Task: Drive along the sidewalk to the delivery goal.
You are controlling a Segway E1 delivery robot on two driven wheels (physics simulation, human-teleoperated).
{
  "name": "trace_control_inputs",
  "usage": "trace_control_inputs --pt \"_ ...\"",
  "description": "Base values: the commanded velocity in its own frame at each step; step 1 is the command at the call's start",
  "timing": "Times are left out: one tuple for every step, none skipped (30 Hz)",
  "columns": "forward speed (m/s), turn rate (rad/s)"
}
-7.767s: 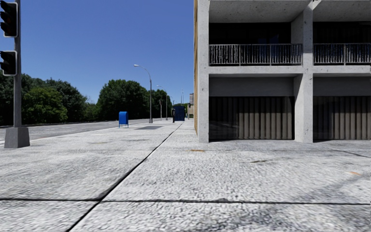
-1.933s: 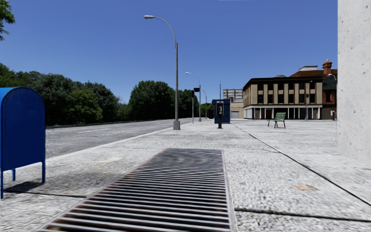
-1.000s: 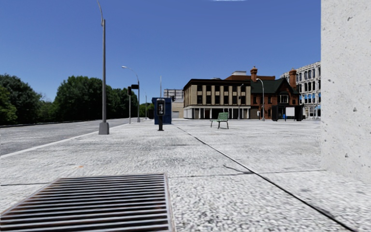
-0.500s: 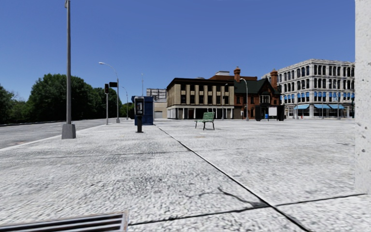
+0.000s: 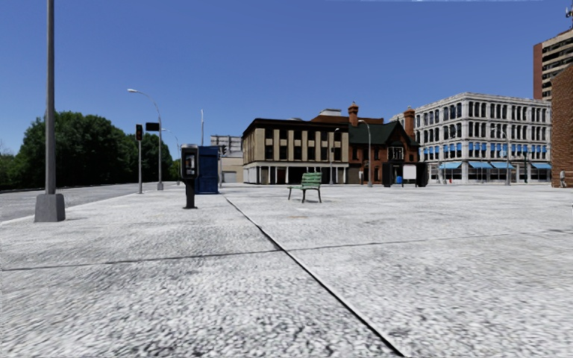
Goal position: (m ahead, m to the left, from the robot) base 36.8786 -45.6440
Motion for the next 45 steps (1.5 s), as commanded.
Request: trace_control_inputs --pt "2.00 -0.28" --pt "2.00 -0.28" --pt "2.00 -0.28" --pt "2.00 -0.28" --pt "2.00 -0.28" --pt "2.00 -0.28" --pt "2.00 -0.28" --pt "2.00 -0.28" --pt "2.00 -0.28" --pt "2.00 -0.28" --pt "2.00 -0.28" --pt "2.00 -0.28" --pt "2.00 -0.28" --pt "2.00 -0.28" --pt "2.00 -0.28" --pt "2.00 -0.28" --pt "2.00 -0.28" --pt "2.00 -0.28" --pt "2.00 -0.28" --pt "2.00 -0.28" --pt "2.00 -0.28" --pt "2.00 -0.28" --pt "2.00 -0.28" --pt "2.00 -0.28" --pt "2.00 -0.28" --pt "2.00 -0.28" --pt "2.00 -0.28" --pt "2.00 -0.28" --pt "2.00 -0.28" --pt "2.00 -0.28" --pt "2.00 -0.28" --pt "2.00 -0.28" --pt "2.00 -0.28" --pt "2.00 -0.28" --pt "2.00 -0.28" --pt "2.00 -0.28" --pt "2.00 -0.28" --pt "2.00 -0.28" --pt "2.00 -0.28" --pt "2.00 -0.28" --pt "2.00 -0.28" --pt "2.00 -0.28" --pt "2.00 -0.28" --pt "2.00 -0.28" --pt "2.00 -0.28"
